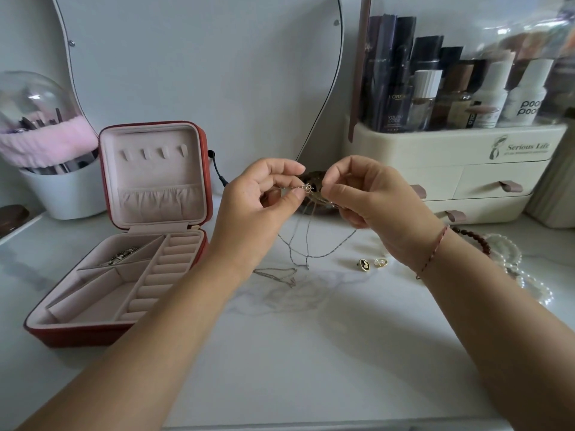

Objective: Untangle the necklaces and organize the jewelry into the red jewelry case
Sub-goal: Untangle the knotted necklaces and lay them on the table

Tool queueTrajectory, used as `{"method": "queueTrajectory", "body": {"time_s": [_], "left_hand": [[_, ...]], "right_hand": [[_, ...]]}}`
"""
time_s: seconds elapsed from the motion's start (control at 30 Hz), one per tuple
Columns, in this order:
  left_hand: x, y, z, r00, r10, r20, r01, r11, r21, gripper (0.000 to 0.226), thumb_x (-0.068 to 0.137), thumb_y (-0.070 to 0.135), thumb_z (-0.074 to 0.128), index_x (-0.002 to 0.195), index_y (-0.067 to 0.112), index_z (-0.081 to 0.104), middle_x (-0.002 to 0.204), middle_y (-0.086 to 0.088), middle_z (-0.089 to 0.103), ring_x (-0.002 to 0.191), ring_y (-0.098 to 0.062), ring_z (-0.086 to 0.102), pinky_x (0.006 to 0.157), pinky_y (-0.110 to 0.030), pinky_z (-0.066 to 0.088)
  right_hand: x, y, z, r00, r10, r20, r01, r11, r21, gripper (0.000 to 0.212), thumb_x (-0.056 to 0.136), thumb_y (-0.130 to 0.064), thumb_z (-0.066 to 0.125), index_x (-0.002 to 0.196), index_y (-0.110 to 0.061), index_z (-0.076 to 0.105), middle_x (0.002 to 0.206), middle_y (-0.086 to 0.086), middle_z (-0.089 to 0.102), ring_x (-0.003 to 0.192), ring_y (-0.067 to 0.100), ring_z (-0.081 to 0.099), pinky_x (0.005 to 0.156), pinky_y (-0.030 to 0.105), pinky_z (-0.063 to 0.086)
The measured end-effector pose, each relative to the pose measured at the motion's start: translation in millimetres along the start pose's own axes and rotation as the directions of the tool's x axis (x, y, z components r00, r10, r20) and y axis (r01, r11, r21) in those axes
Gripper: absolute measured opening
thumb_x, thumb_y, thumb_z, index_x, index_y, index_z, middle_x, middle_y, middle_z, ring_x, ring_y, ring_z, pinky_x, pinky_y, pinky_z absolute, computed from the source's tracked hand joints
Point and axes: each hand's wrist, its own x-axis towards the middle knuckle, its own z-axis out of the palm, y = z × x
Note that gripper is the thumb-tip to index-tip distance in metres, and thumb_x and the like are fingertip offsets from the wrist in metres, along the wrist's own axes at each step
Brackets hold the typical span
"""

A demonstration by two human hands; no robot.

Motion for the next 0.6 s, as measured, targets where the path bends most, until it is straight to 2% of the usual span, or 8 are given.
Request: {"method": "queueTrajectory", "body": {"time_s": [0.07, 0.13, 0.23, 0.3, 0.43, 0.53, 0.6], "left_hand": [[-0.5, 1.0, -0.4, 1.0, -0.01, -0.007, 0.01, 0.999, -0.041, 0.02, 0.079, 0.015, 0.065, 0.094, 0.028, 0.066, 0.079, 0.01, 0.068, 0.075, -0.018, 0.048, 0.078, -0.026, 0.044], [-0.8, 1.8, -0.8, 1.0, -0.015, -0.012, 0.014, 0.997, -0.074, 0.02, 0.079, 0.013, 0.065, 0.093, 0.026, 0.066, 0.079, 0.009, 0.068, 0.077, -0.015, 0.052, 0.079, -0.022, 0.045], [-1.6, 2.6, -0.5, 1.0, -0.018, -0.017, 0.016, 0.995, -0.097, 0.022, 0.084, 0.004, 0.067, 0.092, 0.024, 0.066, 0.079, 0.009, 0.07, 0.079, -0.008, 0.058, 0.078, -0.015, 0.046], [-2.4, 3.0, 0.2, 1.0, -0.016, -0.021, 0.014, 0.996, -0.093, 0.022, 0.084, 0.003, 0.066, 0.091, 0.023, 0.067, 0.079, 0.007, 0.07, 0.079, -0.003, 0.06, 0.077, -0.012, 0.046], [-2.1, 1.9, 0.6, 0.999, -0.02, -0.034, 0.018, 0.997, -0.078, 0.018, 0.082, 0.006, 0.067, 0.088, 0.024, 0.068, 0.08, 0.005, 0.071, 0.079, -0.005, 0.06, 0.075, -0.012, 0.046], [-2.7, 1.7, 0.7, 0.999, -0.035, -0.041, 0.032, 0.996, -0.078, 0.015, 0.077, 0.016, 0.066, 0.084, 0.028, 0.071, 0.08, 0.003, 0.072, 0.079, -0.011, 0.058, 0.075, -0.016, 0.047], [-2.6, 1.0, 0.5, 0.998, -0.046, -0.049, 0.041, 0.995, -0.089, 0.019, 0.08, 0.012, 0.068, 0.083, 0.03, 0.071, 0.08, 0.002, 0.072, 0.079, -0.014, 0.058, 0.075, -0.016, 0.047]], "right_hand": [[-0.9, 0.4, 0.2, 0.998, -0.064, 0.018, 0.064, 0.997, -0.042, 0.017, 0.084, 0.002, 0.064, 0.078, -0.011, 0.054, 0.057, -0.002, 0.047, 0.044, 0.004, 0.036, 0.044, 0.014, 0.03], [-2.8, 0.5, 0.8, 0.989, -0.144, 0.028, 0.147, 0.974, -0.172, 0.018, 0.08, -0.004, 0.071, 0.079, -0.011, 0.055, 0.06, 0.001, 0.042, 0.052, 0.007, 0.035, 0.049, 0.016, 0.031], [-5.4, 0.4, 3.8, 0.97, -0.242, 0.012, 0.226, 0.885, -0.407, 0.022, 0.073, -0.015, 0.079, 0.077, -0.014, 0.057, 0.057, -0.004, 0.038, 0.051, 0.005, 0.032, 0.049, 0.013, 0.029], [-6.0, 0.5, 5.9, 0.957, -0.29, -0.011, 0.245, 0.827, -0.506, 0.024, 0.07, -0.021, 0.081, 0.077, -0.017, 0.058, 0.054, -0.008, 0.036, 0.05, 0.006, 0.033, 0.048, 0.013, 0.028], [-4.6, 4.8, 7.6, 0.922, -0.381, -0.06, 0.278, 0.765, -0.581, 0.031, 0.067, -0.027, 0.083, 0.075, -0.021, 0.053, 0.055, -0.008, 0.034, 0.052, 0.008, 0.033, 0.049, 0.014, 0.028], [-5.7, 6.1, 10.1, 0.9, -0.427, -0.092, 0.294, 0.747, -0.597, 0.032, 0.068, -0.024, 0.082, 0.072, -0.024, 0.05, 0.052, -0.009, 0.031, 0.051, 0.008, 0.035, 0.048, 0.013, 0.028], [-5.5, 7.6, 11.5, 0.886, -0.453, -0.097, 0.309, 0.734, -0.605, 0.029, 0.07, -0.021, 0.081, 0.072, -0.025, 0.052, 0.05, -0.009, 0.031, 0.05, 0.008, 0.037, 0.048, 0.012, 0.028]]}}
